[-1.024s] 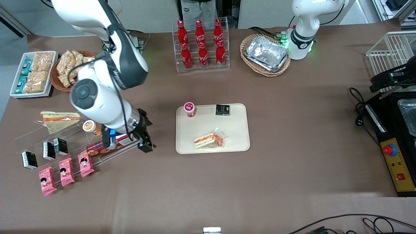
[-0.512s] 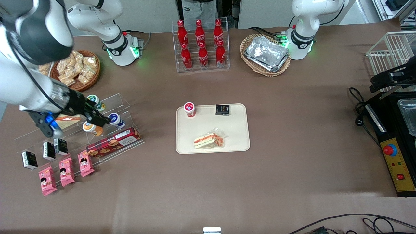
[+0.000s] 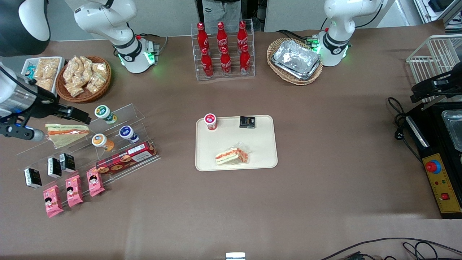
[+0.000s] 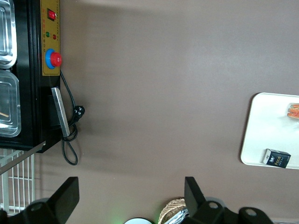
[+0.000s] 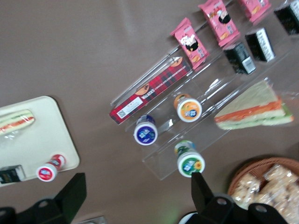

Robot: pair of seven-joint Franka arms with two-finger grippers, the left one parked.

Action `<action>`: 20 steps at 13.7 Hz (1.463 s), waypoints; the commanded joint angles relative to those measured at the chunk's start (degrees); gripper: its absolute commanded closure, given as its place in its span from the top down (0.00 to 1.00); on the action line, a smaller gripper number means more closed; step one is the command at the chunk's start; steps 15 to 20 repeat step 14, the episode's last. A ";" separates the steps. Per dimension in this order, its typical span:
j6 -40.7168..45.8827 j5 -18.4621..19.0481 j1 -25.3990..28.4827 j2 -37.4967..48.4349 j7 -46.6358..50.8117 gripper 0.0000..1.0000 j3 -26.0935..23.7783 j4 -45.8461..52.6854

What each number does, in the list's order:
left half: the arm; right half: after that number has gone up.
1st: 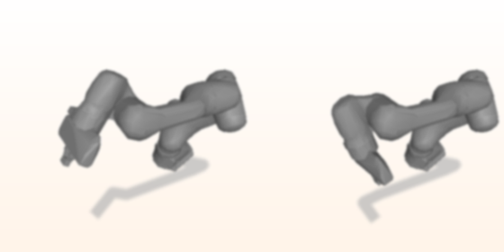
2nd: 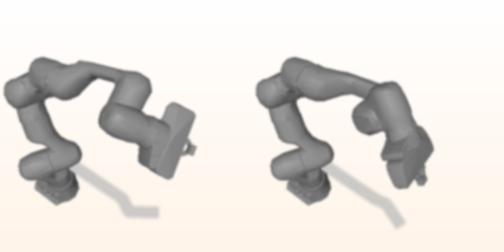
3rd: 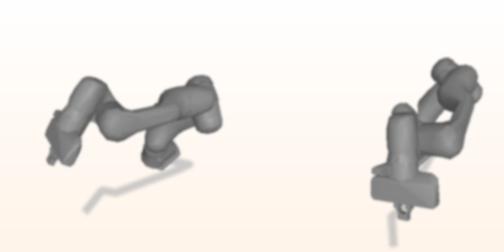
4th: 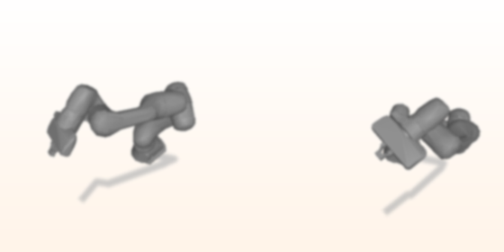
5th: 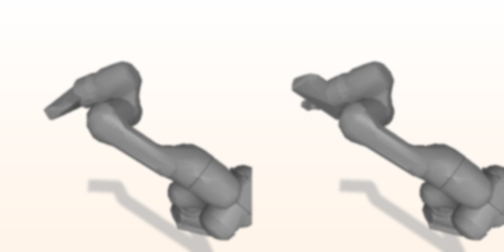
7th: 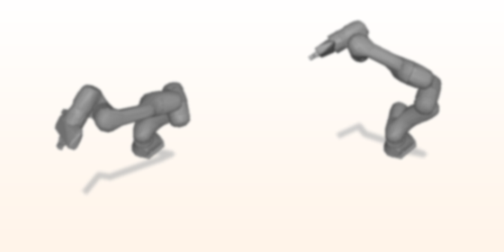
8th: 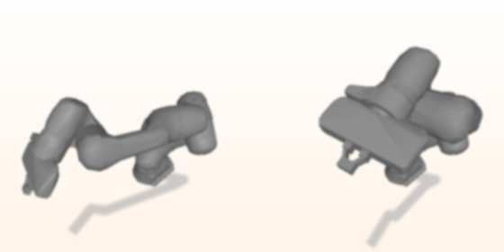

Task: Place sandwich on tray

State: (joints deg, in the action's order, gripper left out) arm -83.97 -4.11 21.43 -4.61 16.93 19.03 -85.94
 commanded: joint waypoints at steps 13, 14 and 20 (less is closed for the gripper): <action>-13.94 5.43 -20.19 12.43 -26.86 1.00 -11.65 -17.24; -13.76 5.43 -20.29 12.52 -26.95 1.00 -11.65 -17.24; -13.76 5.43 -20.29 12.52 -26.95 1.00 -11.65 -17.24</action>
